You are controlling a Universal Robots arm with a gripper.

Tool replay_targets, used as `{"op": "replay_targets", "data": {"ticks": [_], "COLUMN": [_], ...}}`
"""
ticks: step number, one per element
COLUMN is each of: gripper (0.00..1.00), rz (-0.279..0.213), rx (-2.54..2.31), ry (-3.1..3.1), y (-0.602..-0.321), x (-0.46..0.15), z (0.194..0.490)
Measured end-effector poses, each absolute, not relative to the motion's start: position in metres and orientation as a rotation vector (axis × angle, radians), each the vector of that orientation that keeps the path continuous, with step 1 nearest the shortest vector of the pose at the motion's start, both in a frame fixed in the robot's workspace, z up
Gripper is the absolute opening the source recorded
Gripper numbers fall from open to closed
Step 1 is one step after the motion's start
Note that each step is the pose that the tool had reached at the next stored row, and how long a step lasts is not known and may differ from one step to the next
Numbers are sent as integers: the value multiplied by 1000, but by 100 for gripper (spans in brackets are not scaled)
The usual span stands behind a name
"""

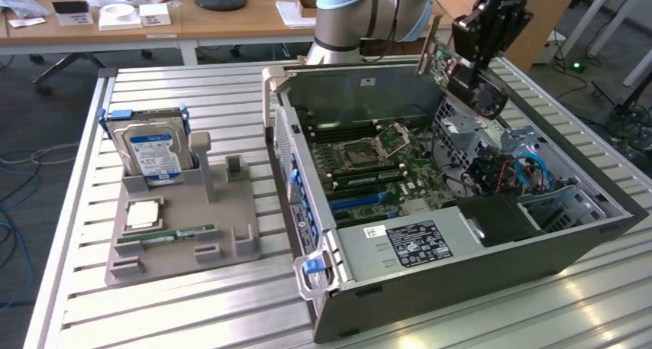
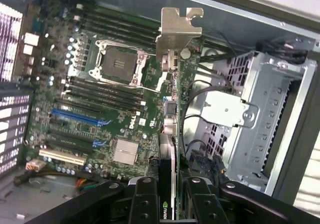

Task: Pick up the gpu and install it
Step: 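Insert the gpu into the slot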

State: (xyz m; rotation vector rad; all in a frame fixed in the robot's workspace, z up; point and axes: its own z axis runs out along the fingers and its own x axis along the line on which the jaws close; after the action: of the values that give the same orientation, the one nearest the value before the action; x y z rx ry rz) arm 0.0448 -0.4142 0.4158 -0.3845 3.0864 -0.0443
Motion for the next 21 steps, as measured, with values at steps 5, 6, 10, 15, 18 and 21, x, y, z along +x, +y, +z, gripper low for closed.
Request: {"op": "replay_targets", "data": {"ticks": [5,6,10,15,18,21], "gripper": [26,26,26,26,26,26], "rz": [-42,-42,-39,-37,-36,-34], "rx": [-525,-553,-664,-799,-882,-962], "ry": [3064,3059,3036,3002,2978,2953], "y": [-414,-414,-414,-414,-414,-414], "x": [45,45,45,45,45,45], "z": [415,415,414,414,413,413]}}
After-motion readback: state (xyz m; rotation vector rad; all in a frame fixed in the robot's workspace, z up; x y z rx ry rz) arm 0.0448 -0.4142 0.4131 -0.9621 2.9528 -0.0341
